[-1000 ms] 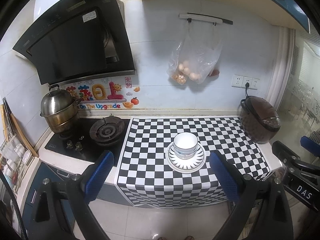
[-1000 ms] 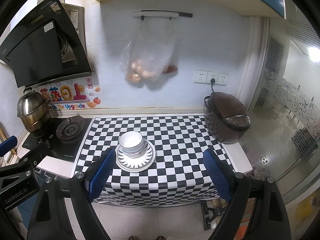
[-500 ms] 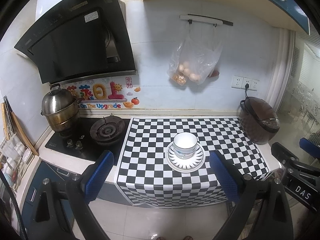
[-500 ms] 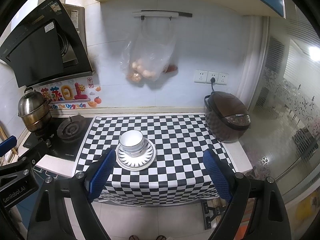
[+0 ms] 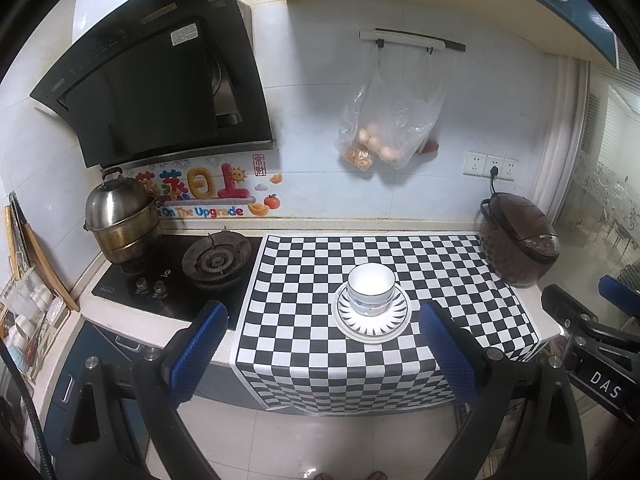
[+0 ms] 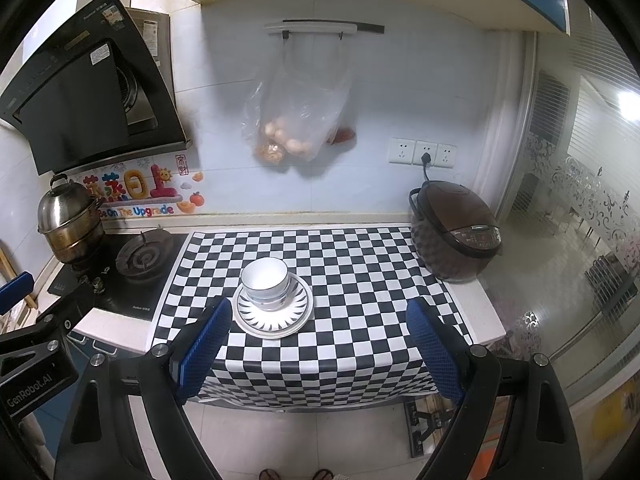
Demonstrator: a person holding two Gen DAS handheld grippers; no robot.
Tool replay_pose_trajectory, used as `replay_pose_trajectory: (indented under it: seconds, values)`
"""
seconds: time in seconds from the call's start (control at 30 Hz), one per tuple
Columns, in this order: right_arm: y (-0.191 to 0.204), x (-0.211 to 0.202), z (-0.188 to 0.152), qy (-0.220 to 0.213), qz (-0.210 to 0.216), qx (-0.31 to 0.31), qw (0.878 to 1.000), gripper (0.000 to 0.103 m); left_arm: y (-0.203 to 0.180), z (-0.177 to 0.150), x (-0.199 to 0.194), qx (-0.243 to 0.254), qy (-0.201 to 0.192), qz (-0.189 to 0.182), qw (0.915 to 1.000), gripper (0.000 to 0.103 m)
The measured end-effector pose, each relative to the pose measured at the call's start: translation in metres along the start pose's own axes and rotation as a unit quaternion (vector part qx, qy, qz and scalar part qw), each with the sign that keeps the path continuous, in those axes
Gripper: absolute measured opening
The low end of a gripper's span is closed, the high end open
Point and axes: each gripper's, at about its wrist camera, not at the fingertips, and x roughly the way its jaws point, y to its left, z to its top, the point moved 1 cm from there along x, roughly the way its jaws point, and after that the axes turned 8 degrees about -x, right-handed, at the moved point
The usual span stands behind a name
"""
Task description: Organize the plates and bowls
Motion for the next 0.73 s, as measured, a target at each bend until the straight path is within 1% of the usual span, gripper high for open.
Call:
replay_pose_trajectory:
  seconds: [0.73]
  values:
    - [0.0039,-0.0030,-0.0027,0.000,0.000,0.001,1.000,0.091,0.0067,-0.0035,-0.0010,-0.004,-0.001,0.008,1.0000,0.098]
